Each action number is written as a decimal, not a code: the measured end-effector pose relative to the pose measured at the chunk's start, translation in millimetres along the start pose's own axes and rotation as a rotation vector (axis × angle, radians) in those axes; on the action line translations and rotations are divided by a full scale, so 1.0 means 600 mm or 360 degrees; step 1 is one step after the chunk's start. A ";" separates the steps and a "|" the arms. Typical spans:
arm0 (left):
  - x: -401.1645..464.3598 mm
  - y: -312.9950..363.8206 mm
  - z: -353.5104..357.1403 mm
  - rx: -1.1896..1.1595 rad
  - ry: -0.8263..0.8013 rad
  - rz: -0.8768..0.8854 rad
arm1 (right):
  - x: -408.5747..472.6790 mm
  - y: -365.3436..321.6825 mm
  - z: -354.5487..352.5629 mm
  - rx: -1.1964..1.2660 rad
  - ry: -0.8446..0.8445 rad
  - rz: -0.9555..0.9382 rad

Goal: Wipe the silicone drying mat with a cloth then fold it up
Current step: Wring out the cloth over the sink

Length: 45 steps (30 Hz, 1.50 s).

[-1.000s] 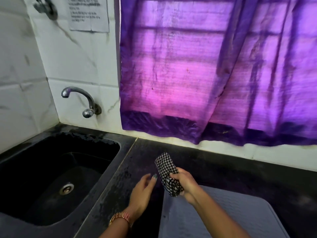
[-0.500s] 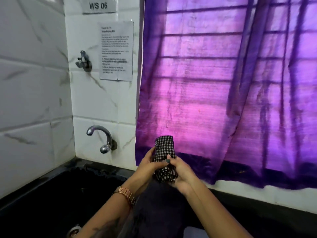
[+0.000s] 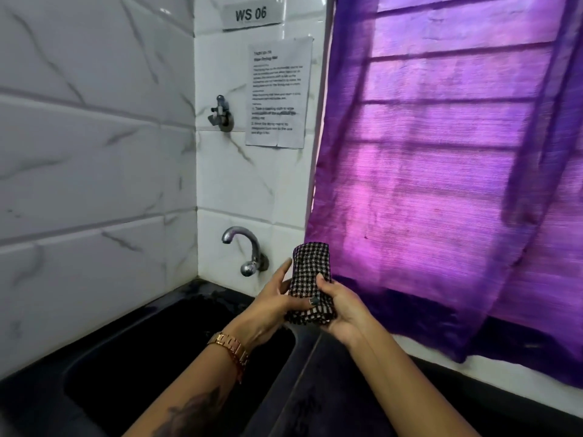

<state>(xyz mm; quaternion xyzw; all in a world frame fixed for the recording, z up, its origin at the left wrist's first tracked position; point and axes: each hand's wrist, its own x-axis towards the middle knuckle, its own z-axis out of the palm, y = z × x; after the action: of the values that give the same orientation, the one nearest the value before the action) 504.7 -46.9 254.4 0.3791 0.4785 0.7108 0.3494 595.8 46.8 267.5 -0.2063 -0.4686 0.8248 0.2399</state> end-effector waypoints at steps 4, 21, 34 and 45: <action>-0.010 -0.015 -0.035 -0.0103 0.0191 0.0016 | 0.039 0.028 0.014 -0.0008 -0.0069 0.0157; 0.001 -0.084 -0.298 -0.0156 0.0965 -0.0096 | 0.233 0.206 0.169 0.0249 -0.0134 0.0654; 0.161 -0.168 -0.592 -0.0227 0.0825 -0.0363 | 0.505 0.348 0.250 -0.0270 0.0284 0.0633; 0.334 -0.236 -0.768 -0.0128 0.1176 -0.0207 | 0.753 0.462 0.301 -0.0216 0.0372 0.0476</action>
<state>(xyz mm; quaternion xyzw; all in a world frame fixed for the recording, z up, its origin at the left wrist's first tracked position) 27.1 -24.1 44.5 0.0519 0.5671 0.7941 0.2123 76.3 67.9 59.6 -0.3837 -0.4563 0.7881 0.1532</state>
